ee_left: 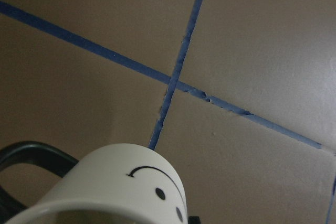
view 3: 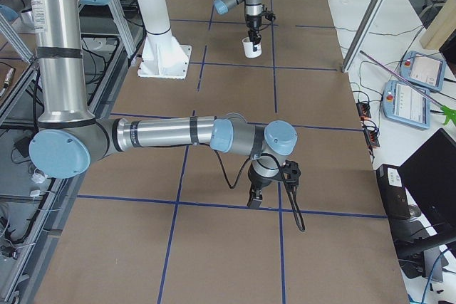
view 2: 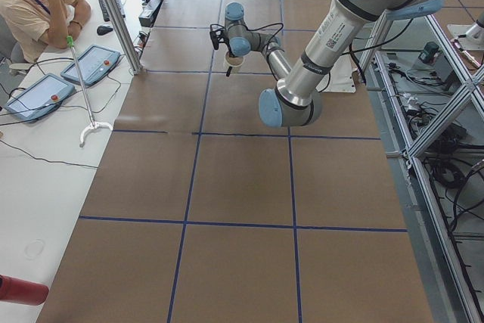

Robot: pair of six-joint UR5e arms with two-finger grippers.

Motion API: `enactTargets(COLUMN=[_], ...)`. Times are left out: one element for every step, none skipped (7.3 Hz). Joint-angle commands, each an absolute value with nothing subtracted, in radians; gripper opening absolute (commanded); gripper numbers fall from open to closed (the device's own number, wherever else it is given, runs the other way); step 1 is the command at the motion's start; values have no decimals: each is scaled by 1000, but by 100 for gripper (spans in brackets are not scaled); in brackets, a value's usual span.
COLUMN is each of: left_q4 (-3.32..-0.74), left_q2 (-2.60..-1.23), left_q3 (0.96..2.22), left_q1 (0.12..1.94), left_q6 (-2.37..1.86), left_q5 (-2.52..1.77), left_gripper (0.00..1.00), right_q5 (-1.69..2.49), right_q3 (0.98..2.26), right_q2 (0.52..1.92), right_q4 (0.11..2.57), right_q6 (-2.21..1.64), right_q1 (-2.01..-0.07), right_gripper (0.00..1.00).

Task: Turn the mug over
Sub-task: 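Carry the mug toward the table centre, rotating it opening-up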

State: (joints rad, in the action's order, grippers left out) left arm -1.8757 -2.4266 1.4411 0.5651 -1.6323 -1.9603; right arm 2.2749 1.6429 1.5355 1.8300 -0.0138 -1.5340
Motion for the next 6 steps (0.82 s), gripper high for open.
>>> enactTargets(left_q4=[-1743,-1743,-1744,-1744,-1743,-1724], left_q2=[-2499,-2497,-2499,-2494,-2478,-2445], left_q3=[1336,1330,1336,1348,1409,1505], left_q1=[537,522,520,522,525,563], left_q6=[-1553,-1533,-1532,-1534,-1529,-1460], left_q5=[-1950,-1950,-1951,-1953,-1957,-1988], left_gripper=[0,0,59,100,100,100], right_q5=[2275,2275,2275,2275,2275,2275], right_q3=[1643,1643,1643,1643,1643,1643], right_q2=[1534,1535,1536,1536,1536,1536], right_q4=[1830,1830,1830,1830,1830,1830], right_q6=[-14,-14,-14,-14,-14,-14], right_q1=[-1534,-1534,-1534,-1534,-1534,-1534], right_gripper=[100,100,100,100,100,100])
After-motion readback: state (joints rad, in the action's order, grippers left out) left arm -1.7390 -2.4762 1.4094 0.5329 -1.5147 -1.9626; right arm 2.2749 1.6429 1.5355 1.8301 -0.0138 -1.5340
